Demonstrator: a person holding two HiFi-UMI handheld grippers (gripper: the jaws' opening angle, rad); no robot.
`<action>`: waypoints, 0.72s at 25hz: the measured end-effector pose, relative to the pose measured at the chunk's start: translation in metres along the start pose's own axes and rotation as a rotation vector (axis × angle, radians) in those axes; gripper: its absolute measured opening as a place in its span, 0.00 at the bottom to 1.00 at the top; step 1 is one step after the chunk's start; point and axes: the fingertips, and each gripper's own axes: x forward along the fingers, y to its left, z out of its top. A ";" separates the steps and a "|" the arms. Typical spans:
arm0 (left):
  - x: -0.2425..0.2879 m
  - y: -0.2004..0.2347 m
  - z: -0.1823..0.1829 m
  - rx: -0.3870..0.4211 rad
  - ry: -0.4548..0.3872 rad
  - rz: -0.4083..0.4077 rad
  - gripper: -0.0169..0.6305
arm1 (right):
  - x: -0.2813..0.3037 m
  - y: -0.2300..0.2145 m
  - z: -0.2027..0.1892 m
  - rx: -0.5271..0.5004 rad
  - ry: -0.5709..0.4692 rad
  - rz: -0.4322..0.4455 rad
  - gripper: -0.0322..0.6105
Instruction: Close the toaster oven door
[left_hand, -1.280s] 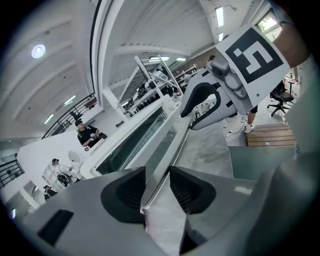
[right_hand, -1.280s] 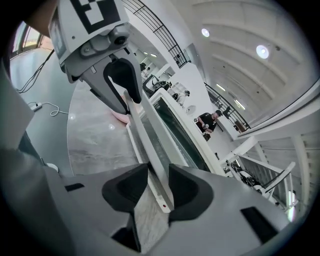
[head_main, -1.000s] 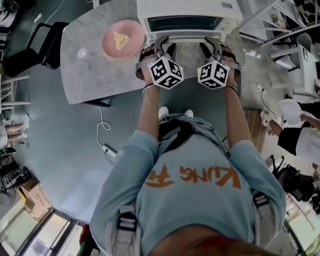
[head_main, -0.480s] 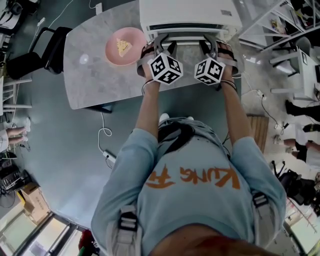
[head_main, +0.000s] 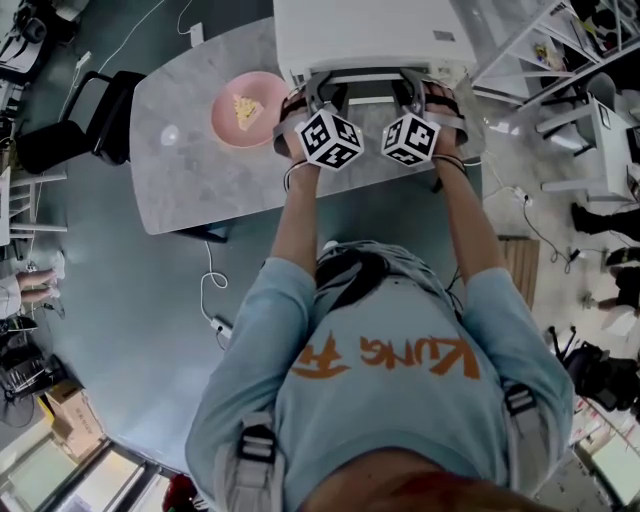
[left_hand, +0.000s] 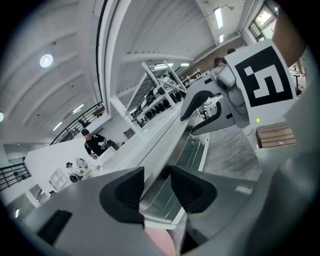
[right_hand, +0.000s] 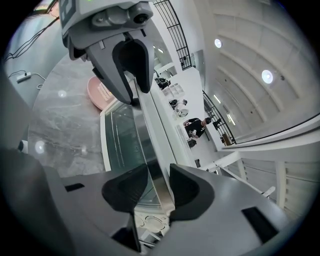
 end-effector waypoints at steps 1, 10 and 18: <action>0.000 0.000 0.000 0.001 -0.005 0.003 0.26 | 0.000 0.000 0.000 0.000 0.000 -0.005 0.25; 0.002 -0.001 0.001 -0.068 0.038 -0.080 0.26 | 0.001 0.002 -0.002 0.086 -0.010 0.071 0.27; -0.014 0.015 0.020 -0.121 0.019 -0.179 0.26 | -0.024 -0.006 0.037 0.310 -0.159 0.180 0.32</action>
